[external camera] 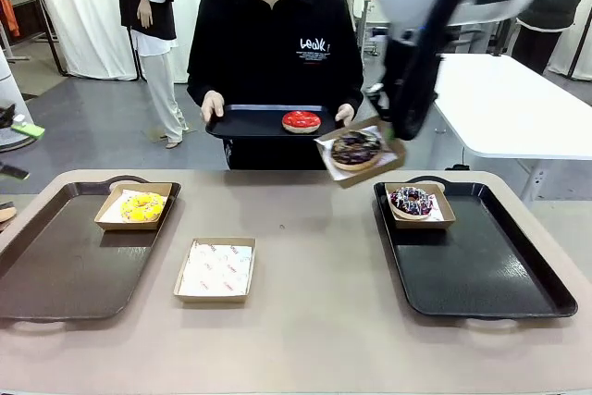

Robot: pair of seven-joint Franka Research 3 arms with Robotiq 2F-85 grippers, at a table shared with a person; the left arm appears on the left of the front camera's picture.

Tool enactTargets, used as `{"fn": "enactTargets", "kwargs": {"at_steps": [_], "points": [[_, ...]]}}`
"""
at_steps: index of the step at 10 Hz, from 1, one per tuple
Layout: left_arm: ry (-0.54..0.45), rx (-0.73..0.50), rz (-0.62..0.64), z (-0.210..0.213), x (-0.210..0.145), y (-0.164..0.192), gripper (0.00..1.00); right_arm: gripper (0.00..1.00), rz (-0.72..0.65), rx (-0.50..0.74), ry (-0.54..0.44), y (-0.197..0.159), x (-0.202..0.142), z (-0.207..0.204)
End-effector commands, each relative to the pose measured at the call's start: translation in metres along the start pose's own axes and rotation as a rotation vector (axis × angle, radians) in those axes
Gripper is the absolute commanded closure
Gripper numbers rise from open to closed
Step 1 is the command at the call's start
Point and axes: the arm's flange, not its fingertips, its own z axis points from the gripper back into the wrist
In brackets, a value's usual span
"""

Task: Individually package the donuts and arrange them on the tray.
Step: Place the picked Paper togo box on the Handle tray while simultaneously picking up another Paper togo box from the table with the other hand.

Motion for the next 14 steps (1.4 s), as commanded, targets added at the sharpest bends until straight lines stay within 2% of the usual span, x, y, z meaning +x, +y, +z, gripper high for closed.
{"fn": "enactTargets", "kwargs": {"at_steps": [1,2,4,8,10,12,14], "points": [[-0.004,0.131,-0.062,-0.016,-0.014,-0.049,0.00,0.99,-0.055,0.013,0.024,-0.052,-0.043,-0.004],[-0.010,0.193,-0.104,-0.031,-0.023,-0.073,0.00,0.99,-0.116,0.011,0.047,-0.075,-0.060,-0.006],[0.005,0.322,-0.164,-0.069,-0.034,-0.099,0.00,0.99,-0.161,-0.007,0.092,-0.100,-0.088,-0.013],[0.068,0.522,-0.233,-0.166,-0.056,-0.105,0.00,0.99,-0.220,-0.031,0.156,-0.136,-0.123,-0.034],[0.087,0.574,-0.250,-0.196,-0.064,-0.104,0.00,0.99,-0.233,-0.009,0.171,-0.145,-0.126,-0.044],[0.091,0.611,-0.258,-0.222,-0.072,-0.104,0.00,0.99,-0.237,-0.029,0.159,-0.133,-0.119,-0.038],[0.059,0.688,-0.293,-0.253,-0.081,-0.105,0.00,0.99,-0.237,-0.029,0.159,-0.133,-0.119,-0.038]]}}
